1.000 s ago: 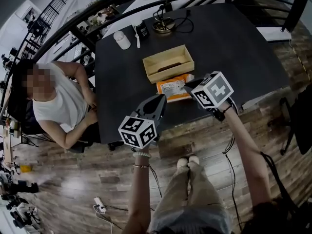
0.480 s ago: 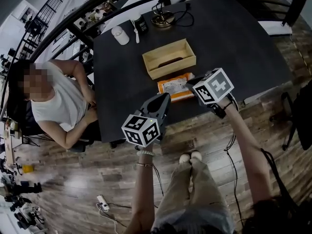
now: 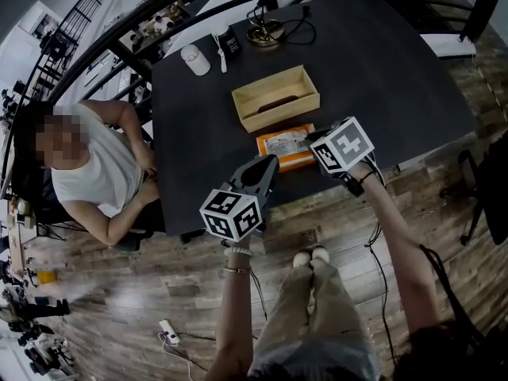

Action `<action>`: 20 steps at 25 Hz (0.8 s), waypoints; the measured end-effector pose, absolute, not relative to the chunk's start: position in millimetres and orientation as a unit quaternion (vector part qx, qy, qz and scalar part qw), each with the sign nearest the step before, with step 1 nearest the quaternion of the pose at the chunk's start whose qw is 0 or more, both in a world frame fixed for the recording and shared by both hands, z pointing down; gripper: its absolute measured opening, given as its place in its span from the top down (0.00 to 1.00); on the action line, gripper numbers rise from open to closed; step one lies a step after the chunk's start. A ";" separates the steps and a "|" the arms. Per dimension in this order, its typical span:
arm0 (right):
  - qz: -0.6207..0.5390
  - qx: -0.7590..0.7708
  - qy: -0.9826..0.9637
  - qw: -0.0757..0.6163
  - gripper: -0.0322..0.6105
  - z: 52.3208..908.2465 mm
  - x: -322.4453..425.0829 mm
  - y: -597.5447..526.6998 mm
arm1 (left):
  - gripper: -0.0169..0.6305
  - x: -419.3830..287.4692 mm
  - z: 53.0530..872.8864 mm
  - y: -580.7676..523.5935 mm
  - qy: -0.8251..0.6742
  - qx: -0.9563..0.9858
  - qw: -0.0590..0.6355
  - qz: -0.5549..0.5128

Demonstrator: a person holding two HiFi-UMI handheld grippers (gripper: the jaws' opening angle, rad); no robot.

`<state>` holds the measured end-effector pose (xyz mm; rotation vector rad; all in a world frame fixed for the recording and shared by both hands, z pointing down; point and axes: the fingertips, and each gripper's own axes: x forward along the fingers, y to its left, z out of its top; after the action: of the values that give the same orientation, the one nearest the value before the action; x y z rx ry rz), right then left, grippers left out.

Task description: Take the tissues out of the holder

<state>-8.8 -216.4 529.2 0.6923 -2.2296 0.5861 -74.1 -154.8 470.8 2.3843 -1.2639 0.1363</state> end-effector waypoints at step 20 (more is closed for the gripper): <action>0.214 0.304 -0.870 0.324 0.74 535.1 -5.6 -217.5 | 0.96 -69.1 468.8 -157.2 -0.459 0.860 0.218 0.045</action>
<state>-5.6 -217.5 535.1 0.7969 -2.2821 0.5614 -69.1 -157.2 468.8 2.3819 -1.2701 0.1252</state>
